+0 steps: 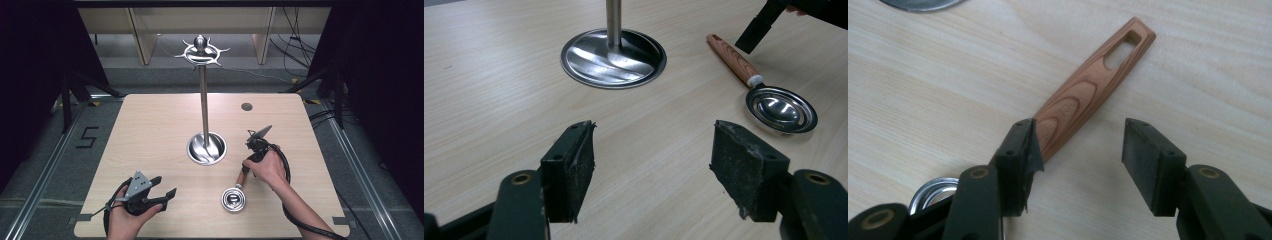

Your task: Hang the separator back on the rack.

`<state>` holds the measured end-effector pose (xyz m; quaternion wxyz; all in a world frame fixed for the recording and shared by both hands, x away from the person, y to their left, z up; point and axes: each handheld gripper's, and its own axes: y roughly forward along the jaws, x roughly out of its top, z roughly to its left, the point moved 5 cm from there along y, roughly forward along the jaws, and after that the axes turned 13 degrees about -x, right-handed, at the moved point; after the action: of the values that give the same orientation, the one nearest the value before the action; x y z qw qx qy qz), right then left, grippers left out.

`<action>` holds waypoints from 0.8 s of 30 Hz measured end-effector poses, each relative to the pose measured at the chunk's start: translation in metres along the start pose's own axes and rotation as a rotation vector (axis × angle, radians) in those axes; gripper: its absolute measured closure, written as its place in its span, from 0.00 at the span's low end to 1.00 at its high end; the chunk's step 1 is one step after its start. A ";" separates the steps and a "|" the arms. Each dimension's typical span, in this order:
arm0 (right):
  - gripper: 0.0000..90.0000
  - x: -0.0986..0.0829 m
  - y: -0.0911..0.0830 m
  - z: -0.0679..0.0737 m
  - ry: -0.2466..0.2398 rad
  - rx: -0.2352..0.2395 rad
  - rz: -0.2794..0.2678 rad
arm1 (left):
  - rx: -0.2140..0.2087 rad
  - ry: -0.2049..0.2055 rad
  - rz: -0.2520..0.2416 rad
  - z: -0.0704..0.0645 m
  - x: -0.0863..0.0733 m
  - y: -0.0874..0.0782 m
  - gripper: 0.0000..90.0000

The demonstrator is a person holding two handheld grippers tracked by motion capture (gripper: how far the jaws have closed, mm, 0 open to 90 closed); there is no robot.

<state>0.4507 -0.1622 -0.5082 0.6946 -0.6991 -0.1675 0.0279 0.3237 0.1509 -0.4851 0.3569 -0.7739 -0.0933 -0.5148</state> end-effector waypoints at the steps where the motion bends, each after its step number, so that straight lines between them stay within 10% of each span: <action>1: 0.53 -0.002 -0.003 0.003 0.046 -0.002 0.062 | -0.006 0.003 0.003 0.000 0.000 0.000 0.37; 10: 0.50 -0.003 0.005 0.006 0.014 -0.017 0.037 | -0.001 0.001 0.003 0.000 -0.001 -0.001 0.37; 15: 0.49 0.002 0.003 0.019 0.095 0.000 0.051 | -0.001 0.001 0.007 0.000 -0.001 -0.001 0.37; 24: 0.52 0.003 0.013 0.025 0.019 -0.049 0.055 | -0.005 0.006 0.008 0.001 -0.001 -0.001 0.37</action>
<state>0.4492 -0.1373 -0.5207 0.6778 -0.7205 -0.1422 0.0361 0.3232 0.1521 -0.4861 0.3572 -0.7736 -0.0879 -0.5159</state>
